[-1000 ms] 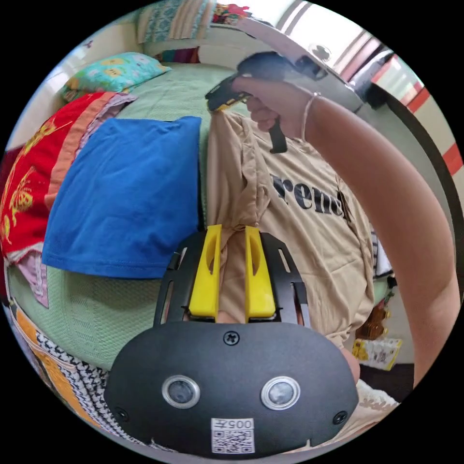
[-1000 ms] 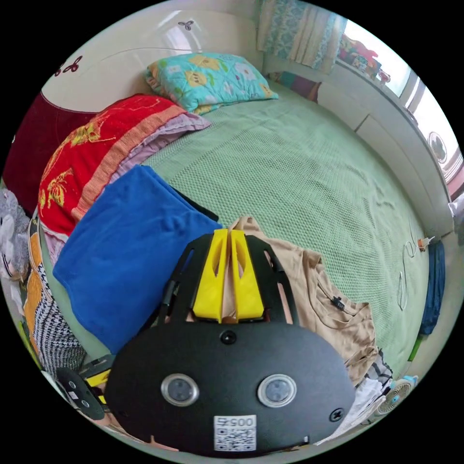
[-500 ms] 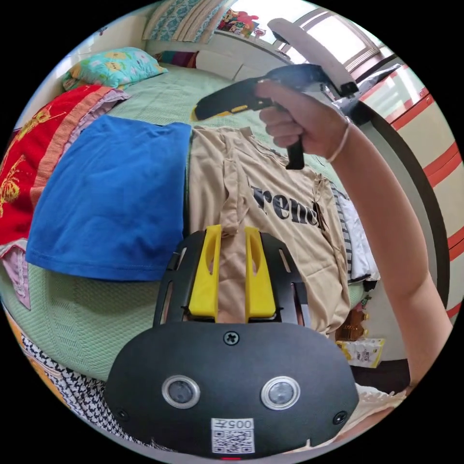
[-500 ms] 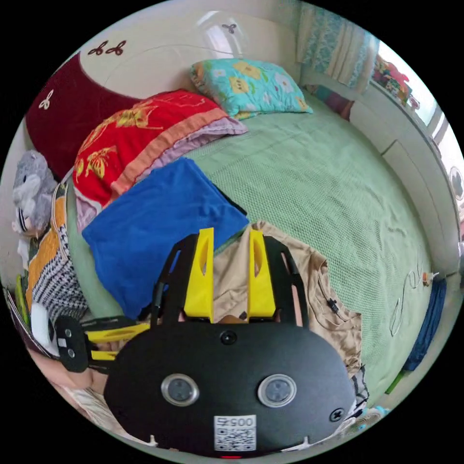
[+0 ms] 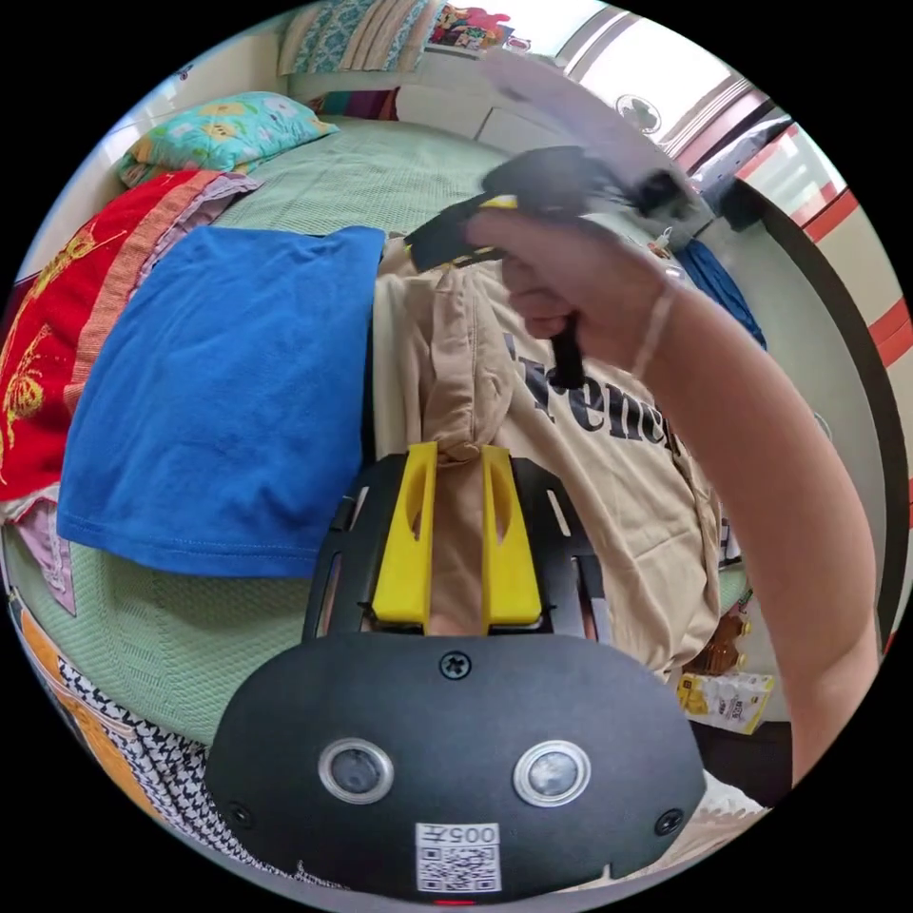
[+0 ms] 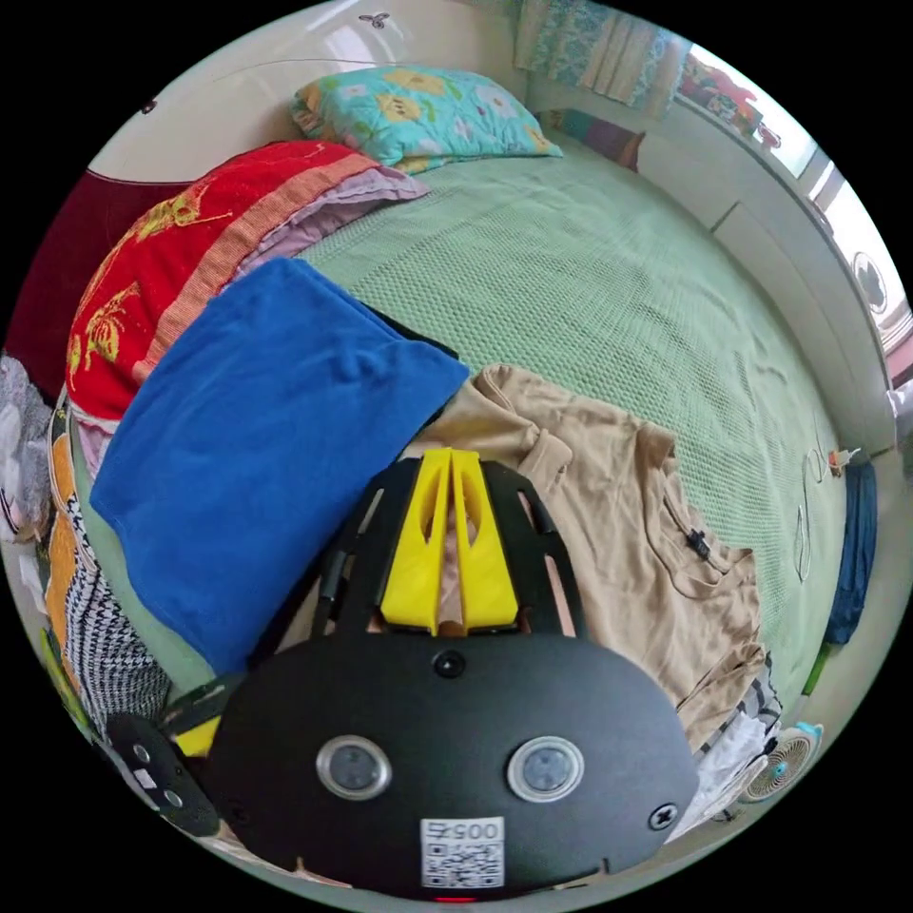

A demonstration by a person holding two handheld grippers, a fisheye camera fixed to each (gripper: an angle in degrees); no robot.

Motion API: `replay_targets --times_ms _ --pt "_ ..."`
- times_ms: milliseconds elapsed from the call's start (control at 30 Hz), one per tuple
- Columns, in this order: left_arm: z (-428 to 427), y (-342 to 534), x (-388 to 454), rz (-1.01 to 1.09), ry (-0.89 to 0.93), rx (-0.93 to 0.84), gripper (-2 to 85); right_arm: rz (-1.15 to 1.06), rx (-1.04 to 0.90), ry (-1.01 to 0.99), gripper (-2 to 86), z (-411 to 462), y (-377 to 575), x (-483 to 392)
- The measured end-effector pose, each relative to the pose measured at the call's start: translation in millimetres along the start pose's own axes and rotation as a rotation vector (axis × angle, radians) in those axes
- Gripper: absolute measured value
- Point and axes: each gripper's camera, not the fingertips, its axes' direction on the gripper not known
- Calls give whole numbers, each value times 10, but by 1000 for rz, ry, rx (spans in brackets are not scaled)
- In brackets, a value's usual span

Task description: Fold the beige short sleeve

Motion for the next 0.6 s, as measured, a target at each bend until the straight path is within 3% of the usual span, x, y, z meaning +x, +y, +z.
replay_targets --times_ms 167,300,433,600 --pt "-509 418 0 34 17 82 92 -57 153 95 26 -999 1417 190" --pt "-1075 889 10 21 35 169 91 79 158 130 66 -1547 2907 460" --pt "-1469 1301 205 9 16 216 92 317 83 108 77 -1655 4175 699" --pt "-1571 2112 541 12 -81 160 104 433 41 74 94 -1559 5080 672"
